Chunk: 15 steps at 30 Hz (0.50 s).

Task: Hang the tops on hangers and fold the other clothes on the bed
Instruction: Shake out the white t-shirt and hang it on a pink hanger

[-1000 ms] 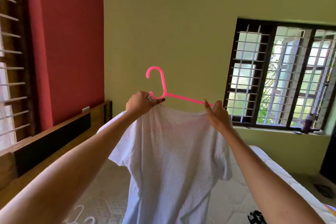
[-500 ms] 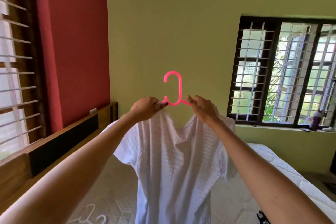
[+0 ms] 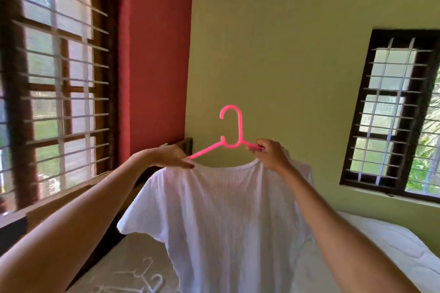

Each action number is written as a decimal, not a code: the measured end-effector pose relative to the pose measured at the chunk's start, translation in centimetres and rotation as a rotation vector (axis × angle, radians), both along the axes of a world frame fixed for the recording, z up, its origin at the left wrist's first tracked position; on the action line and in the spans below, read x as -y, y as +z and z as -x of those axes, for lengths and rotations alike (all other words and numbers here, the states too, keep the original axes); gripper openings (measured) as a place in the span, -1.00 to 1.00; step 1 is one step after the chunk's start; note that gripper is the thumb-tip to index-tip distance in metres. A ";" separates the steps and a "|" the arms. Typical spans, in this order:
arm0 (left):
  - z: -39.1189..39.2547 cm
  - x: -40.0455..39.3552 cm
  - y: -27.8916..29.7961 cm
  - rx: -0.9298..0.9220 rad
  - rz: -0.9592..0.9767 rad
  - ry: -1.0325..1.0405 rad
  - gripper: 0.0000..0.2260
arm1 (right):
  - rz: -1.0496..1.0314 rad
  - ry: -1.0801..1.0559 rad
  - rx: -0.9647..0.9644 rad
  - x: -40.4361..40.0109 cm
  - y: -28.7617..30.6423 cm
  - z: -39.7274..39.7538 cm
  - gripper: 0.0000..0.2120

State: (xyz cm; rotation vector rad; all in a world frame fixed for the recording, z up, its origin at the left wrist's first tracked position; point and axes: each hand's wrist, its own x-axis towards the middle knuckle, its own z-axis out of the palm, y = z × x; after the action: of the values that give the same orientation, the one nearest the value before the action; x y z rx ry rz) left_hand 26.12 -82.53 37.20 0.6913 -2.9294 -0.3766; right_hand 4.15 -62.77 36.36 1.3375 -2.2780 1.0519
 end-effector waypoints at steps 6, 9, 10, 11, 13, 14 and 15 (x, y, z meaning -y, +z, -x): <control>-5.1 -2.5 0.3 -0.395 0.011 0.109 -0.90 | -0.044 0.154 -0.049 4.3 1.8 -5.6 -0.59; -9.1 -2.5 1.2 -0.411 -0.214 0.245 -0.86 | -0.035 0.276 -0.085 7.3 2.3 -9.7 -0.64; -11.1 -2.6 1.8 -0.458 -0.315 0.312 -0.80 | 0.008 0.306 -0.139 8.4 2.5 -11.6 -0.67; -12.6 -2.8 2.2 -0.487 -0.389 0.387 -0.77 | 0.050 0.313 -0.188 9.2 2.6 -13.0 -0.73; -16.7 -3.0 2.9 -0.521 -0.450 0.535 -0.74 | 0.106 0.347 -0.240 11.3 2.8 -17.4 -0.74; -18.4 -3.1 3.2 -0.525 -0.453 0.606 -0.72 | 0.101 0.370 -0.254 12.1 3.0 -19.5 -0.71; -21.0 -3.1 3.4 -0.542 -0.458 0.691 -0.70 | 0.101 0.403 -0.259 13.2 3.1 -22.6 -0.68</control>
State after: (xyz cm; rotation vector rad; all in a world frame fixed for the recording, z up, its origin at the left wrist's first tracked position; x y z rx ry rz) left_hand 47.13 -79.48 40.58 1.3326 -1.9525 -0.9670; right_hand 26.78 -75.99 39.51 1.8171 -1.7890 1.0215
